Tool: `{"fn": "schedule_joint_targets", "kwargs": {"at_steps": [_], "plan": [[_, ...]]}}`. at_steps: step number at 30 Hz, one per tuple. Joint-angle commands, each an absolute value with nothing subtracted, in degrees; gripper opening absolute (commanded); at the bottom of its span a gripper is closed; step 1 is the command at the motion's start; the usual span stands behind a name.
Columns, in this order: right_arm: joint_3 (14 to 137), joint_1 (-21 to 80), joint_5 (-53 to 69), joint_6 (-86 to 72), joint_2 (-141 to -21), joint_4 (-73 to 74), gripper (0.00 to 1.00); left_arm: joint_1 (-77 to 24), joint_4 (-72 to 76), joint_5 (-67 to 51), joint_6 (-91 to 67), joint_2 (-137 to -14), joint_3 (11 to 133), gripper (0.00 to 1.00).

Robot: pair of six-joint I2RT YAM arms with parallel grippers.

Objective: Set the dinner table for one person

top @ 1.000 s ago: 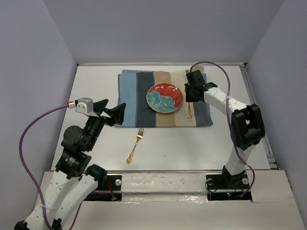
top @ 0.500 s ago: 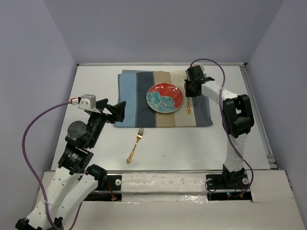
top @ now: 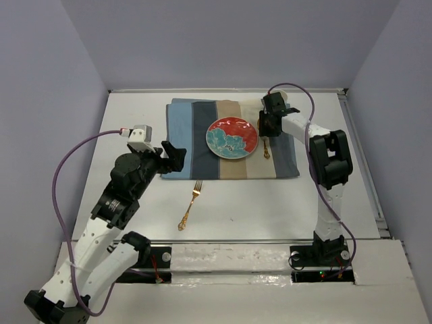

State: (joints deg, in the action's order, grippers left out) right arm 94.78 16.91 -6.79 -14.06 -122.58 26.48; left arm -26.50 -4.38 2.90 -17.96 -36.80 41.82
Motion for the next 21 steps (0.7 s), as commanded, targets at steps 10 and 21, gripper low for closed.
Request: {"fn": "schedule_joint_targets", "kwargs": {"at_steps": [10,21], "plan": [[71.50,20.90,-1.84,-22.92,-92.77,13.03,0.43,-26.72,-17.40,-11.87,-26.89,-45.26,36.39,0.93],[56.69,27.33,-4.04,-21.80,-74.28,9.40,0.43,-27.42,-18.81,-14.94,-24.00,-67.40,37.53,0.82]]}}
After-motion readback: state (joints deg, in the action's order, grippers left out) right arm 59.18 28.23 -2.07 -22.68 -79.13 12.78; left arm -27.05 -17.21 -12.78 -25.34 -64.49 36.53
